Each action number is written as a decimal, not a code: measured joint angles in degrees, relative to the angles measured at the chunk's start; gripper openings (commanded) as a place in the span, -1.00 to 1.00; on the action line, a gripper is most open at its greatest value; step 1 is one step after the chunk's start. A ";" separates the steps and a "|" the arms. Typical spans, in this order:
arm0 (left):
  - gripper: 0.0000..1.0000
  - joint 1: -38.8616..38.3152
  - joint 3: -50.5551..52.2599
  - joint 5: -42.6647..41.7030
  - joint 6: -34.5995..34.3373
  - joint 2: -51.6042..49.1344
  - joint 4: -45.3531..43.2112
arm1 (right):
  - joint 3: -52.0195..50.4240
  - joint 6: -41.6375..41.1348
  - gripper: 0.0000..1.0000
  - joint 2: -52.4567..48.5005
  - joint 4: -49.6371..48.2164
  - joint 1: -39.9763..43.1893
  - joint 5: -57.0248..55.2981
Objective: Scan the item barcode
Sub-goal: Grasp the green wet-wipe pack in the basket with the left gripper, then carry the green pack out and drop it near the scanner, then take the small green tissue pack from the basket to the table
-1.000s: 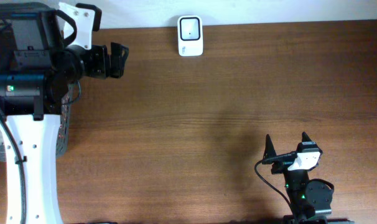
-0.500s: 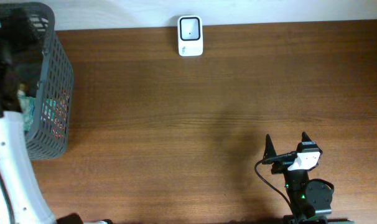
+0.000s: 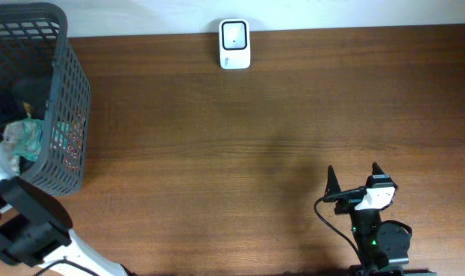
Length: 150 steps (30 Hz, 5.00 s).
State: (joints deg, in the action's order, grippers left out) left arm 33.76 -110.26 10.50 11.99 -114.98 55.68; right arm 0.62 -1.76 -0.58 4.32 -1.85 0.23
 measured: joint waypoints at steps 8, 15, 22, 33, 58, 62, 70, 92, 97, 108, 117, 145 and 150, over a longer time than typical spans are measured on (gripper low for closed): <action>0.47 2.01 0.26 -9.27 6.54 -8.37 0.72 | 0.02 0.00 0.97 0.00 0.00 0.00 -0.02; -0.30 2.01 2.29 -10.71 8.17 -11.17 0.63 | 0.02 0.00 0.97 0.00 0.00 0.00 0.00; -0.61 1.97 5.33 -11.28 8.46 -11.15 0.09 | 0.02 0.00 0.97 0.00 0.00 0.00 -0.02; -1.00 2.10 -5.73 -16.11 -2.12 -10.27 2.34 | 0.02 -0.02 0.97 0.00 0.00 0.00 0.00; -1.00 -26.08 -21.00 -54.29 -28.04 9.03 4.68 | 0.02 -0.02 0.97 0.00 0.00 0.00 -0.02; -1.00 -38.60 -20.81 -33.57 -28.09 9.03 7.13 | 0.02 0.00 0.97 0.00 0.00 0.00 -0.02; -1.00 -53.09 -9.44 -16.41 -33.16 4.72 9.73 | 0.02 0.02 0.97 0.00 0.00 0.00 0.00; 0.47 -56.50 -26.97 -13.44 -34.91 -15.28 6.69 | 0.02 0.02 0.97 0.00 0.00 0.00 -0.02; 0.77 -37.99 -51.19 -8.44 -29.03 -10.75 13.90 | 0.02 0.00 0.97 0.00 0.00 0.00 0.00; 0.63 -9.33 -44.02 -3.30 -19.69 -8.87 18.56 | 0.00 0.00 0.97 0.00 0.00 0.00 -0.02; 0.22 -5.66 -10.69 -2.95 -13.03 -9.33 7.58 | 0.02 0.00 0.97 0.00 0.00 0.00 0.00; -1.00 -0.50 -3.32 -22.88 -3.74 -17.75 7.85 | 0.02 0.02 0.97 0.00 0.00 0.00 0.00; -1.00 0.04 -8.72 -23.65 -6.84 -19.19 12.90 | 0.00 0.00 0.97 0.00 0.00 0.00 -0.02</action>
State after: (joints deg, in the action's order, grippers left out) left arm 33.80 -118.98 -13.15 5.15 -134.17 68.58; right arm 0.62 -1.76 -0.58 4.32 -1.85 0.21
